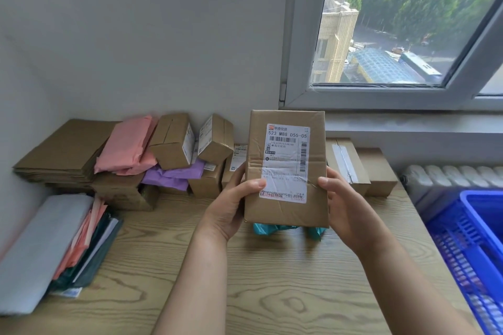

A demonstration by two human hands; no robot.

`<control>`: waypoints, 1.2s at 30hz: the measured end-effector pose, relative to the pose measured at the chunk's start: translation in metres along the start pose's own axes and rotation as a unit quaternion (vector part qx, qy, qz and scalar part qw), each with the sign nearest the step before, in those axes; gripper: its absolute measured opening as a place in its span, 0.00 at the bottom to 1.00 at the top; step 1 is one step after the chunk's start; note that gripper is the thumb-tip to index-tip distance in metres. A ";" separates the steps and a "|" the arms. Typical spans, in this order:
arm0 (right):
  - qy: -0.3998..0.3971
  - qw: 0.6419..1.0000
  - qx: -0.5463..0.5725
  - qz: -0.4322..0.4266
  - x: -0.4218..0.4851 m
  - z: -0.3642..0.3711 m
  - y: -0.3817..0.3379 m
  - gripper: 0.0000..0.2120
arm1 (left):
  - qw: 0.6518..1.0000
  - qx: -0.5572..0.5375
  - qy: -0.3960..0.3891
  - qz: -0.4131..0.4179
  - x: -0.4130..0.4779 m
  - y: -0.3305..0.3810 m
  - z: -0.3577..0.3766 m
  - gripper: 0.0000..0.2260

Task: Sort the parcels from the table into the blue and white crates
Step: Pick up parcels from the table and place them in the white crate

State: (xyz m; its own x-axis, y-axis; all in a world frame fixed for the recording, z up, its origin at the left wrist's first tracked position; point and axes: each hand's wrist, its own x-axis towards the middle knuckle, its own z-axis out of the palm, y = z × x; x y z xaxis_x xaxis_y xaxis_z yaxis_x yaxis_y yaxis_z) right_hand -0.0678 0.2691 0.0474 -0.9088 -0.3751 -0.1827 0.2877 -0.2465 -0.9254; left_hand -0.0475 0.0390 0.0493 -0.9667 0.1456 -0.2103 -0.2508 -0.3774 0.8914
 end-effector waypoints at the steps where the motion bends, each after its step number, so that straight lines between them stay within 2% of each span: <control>1: 0.001 1.000 0.002 -0.002 0.001 0.000 0.000 0.32 | 1.000 0.000 0.000 0.003 0.000 0.001 0.001 0.34; 5: 0.000 1.000 0.006 -0.002 0.003 0.000 0.002 0.31 | 1.000 -0.005 0.007 -0.002 0.000 0.004 0.002 0.33; 10: 0.041 0.999 0.006 0.015 0.002 -0.007 0.008 0.28 | 0.998 -0.014 0.034 -0.056 0.009 0.001 0.014 0.30; 12: 0.077 0.997 0.020 0.021 -0.004 -0.014 0.012 0.30 | 0.996 -0.020 0.036 -0.080 0.018 -0.003 0.025 0.25; 15: 0.156 0.987 0.020 0.018 -0.025 -0.031 0.019 0.32 | 0.994 -0.001 0.006 -0.108 0.035 -0.015 0.051 0.25; 19: 0.253 0.967 0.037 -0.003 -0.069 -0.063 0.032 0.26 | 0.991 0.016 -0.063 -0.119 0.047 -0.044 0.100 0.22; 20: 0.287 0.957 0.047 -0.014 -0.093 -0.078 0.034 0.24 | 0.986 0.019 -0.091 -0.137 0.048 -0.060 0.126 0.23; 22: 0.305 0.951 0.050 -0.021 -0.109 -0.084 0.035 0.22 | 0.985 0.020 -0.106 -0.135 0.046 -0.073 0.141 0.23; 29: 0.448 0.884 0.131 -0.038 -0.236 -0.160 0.017 0.21 | 0.966 0.059 -0.173 -0.182 0.004 -0.153 0.283 0.24; 32: 0.482 0.860 0.163 -0.047 -0.291 -0.199 0.000 0.18 | 0.959 0.084 -0.189 -0.192 -0.011 -0.181 0.353 0.19; 36: 0.538 0.828 0.146 -0.069 -0.370 -0.257 -0.018 0.18 | 0.949 0.078 -0.213 -0.218 -0.037 -0.227 0.446 0.15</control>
State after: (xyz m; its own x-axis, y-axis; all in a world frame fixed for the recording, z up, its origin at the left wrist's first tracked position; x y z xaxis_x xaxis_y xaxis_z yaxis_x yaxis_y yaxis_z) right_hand 0.1860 0.6425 0.0458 -0.6371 0.6481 -0.4172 0.0776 -0.4846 -0.8713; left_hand 0.0678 0.5268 0.0341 -0.6565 0.6263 -0.4204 -0.5794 -0.0618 0.8127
